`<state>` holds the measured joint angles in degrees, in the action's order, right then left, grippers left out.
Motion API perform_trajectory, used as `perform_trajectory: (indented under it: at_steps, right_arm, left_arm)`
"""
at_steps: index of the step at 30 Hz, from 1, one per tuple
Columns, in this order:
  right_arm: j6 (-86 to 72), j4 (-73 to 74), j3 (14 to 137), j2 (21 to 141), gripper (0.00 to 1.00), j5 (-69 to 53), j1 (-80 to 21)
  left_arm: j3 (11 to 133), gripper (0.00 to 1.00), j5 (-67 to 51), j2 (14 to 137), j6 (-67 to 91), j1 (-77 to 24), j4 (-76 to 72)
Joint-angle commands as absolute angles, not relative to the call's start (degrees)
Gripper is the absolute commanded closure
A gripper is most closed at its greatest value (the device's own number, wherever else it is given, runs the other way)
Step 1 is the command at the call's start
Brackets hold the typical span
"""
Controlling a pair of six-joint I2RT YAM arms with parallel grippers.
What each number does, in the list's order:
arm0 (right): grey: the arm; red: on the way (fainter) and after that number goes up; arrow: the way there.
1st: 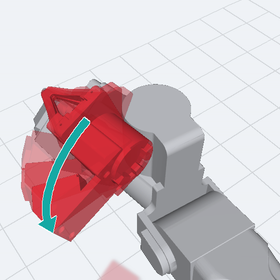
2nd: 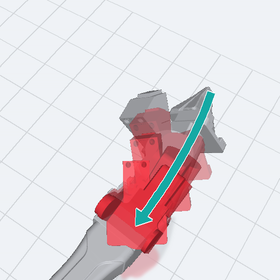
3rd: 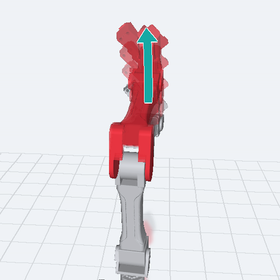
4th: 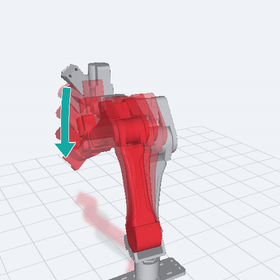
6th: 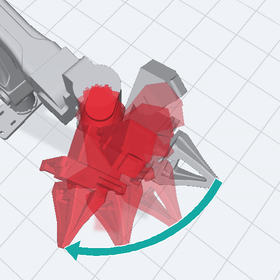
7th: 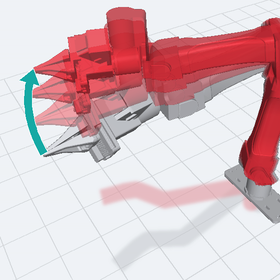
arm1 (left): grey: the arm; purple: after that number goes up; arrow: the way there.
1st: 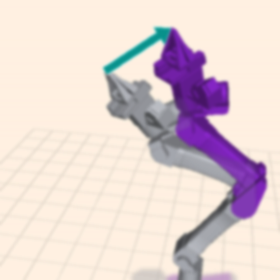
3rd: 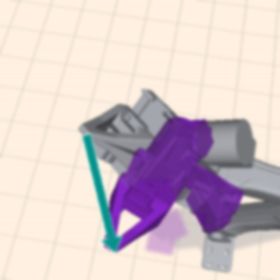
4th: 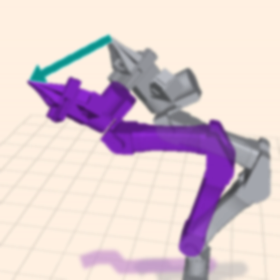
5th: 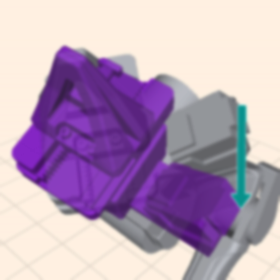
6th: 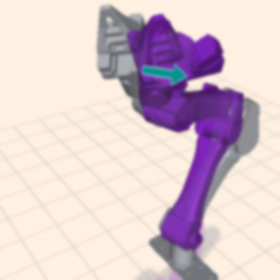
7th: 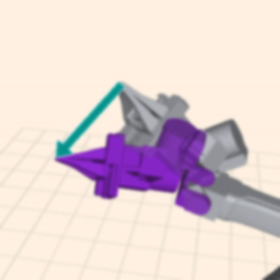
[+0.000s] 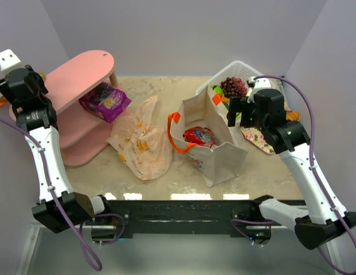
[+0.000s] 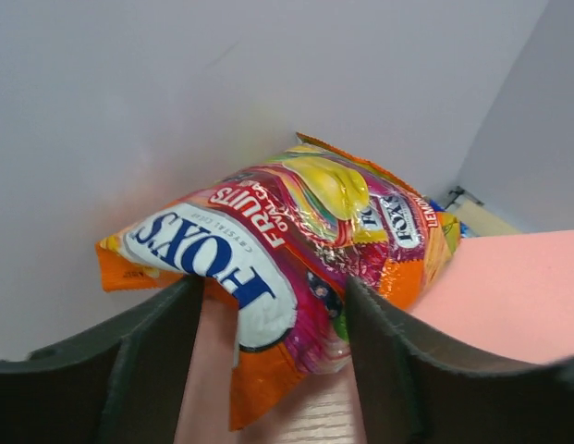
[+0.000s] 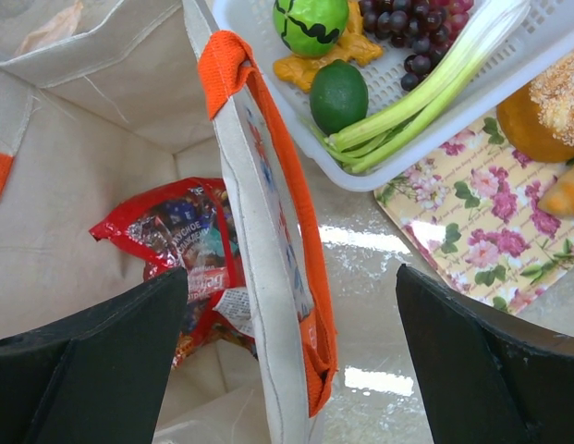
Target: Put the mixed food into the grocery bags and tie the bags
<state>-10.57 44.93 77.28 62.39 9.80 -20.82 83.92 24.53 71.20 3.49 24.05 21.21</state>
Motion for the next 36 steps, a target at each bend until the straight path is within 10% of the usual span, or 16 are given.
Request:
perform_trajectory:
  at_steps: [1, 7, 23, 36]
  right_arm:
    - [-9.76, 43.24, 78.31, 60.39, 0.03, 8.53, -20.57]
    - [-9.49, 43.42, 78.05, 59.68, 0.03, 8.7, -20.57]
    - [-11.34, 42.45, 76.64, 59.41, 0.04, 9.58, -20.48]
    - [-11.6, 42.54, 75.41, 58.27, 0.04, 9.49, -20.48]
  left_arm:
    - [81.57, 0.46, 19.95, 70.58, 5.1, 24.61, 19.16]
    - [79.37, 1.0, 14.16, 68.56, 6.85, 24.52, 17.32]
    - [82.35, 1.0, -13.16, 64.15, 7.91, -19.83, 6.42]
    - [87.01, 1.0, -3.96, 81.12, 1.58, -44.99, 14.67]
